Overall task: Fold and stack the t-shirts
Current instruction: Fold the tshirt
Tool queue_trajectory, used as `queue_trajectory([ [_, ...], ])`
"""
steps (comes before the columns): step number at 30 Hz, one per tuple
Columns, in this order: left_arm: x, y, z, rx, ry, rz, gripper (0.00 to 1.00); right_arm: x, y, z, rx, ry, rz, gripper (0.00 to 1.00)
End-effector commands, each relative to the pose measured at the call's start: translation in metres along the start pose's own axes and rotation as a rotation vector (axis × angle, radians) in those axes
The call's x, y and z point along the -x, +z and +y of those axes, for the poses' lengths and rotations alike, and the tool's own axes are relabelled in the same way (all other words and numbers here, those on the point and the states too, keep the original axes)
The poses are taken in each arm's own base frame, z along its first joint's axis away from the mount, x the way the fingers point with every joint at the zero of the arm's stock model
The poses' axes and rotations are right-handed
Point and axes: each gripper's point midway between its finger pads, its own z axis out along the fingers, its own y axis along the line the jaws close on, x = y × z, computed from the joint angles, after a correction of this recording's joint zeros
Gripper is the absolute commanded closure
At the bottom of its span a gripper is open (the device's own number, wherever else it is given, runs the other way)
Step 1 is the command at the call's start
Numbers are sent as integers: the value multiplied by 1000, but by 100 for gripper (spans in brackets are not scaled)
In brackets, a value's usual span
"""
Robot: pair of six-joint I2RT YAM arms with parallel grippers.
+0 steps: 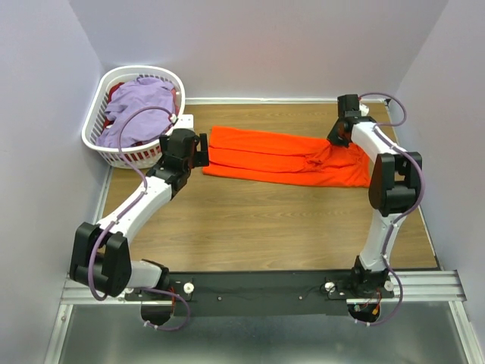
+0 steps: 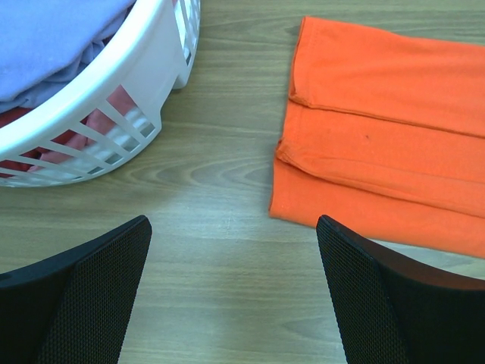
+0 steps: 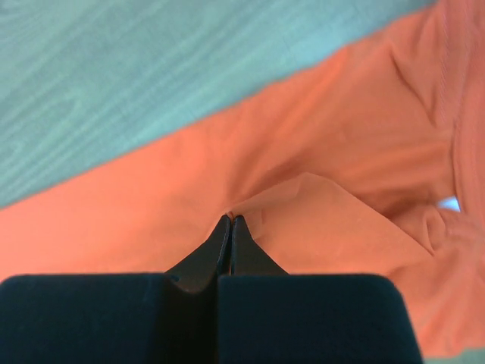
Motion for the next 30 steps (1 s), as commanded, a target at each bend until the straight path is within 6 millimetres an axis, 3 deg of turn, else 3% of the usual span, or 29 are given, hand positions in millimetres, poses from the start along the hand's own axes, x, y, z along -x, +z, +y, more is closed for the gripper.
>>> queue_trajectory([
  [1, 6, 4, 4, 30, 6, -11, 2, 17, 14, 4, -30, -18, -38, 99],
  [8, -4, 11, 2, 35, 16, 21, 2, 25, 35, 0, -43, 32, -32, 99],
  [12, -12, 15, 1, 35, 25, 50, 2, 32, 45, -13, -62, 97, -31, 99],
  [17, -14, 18, -1, 26, 25, 60, 2, 28, 46, -14, -55, 110, -18, 87],
  [19, -16, 19, -3, 20, 28, 70, 2, 34, 46, -23, -62, 120, -20, 76],
  [24, -22, 23, -7, 0, 31, 91, 2, 39, 25, -14, 5, 73, -26, 60],
  [26, -23, 24, -11, -16, 30, 97, 2, 41, 6, -8, 42, 49, -41, 53],
  [28, -25, 26, -15, -35, 28, 108, 2, 49, -17, -7, 65, 23, -79, 52],
  [30, -28, 29, -19, -51, 24, 123, 2, 30, -29, 6, 128, -38, -62, 52],
])
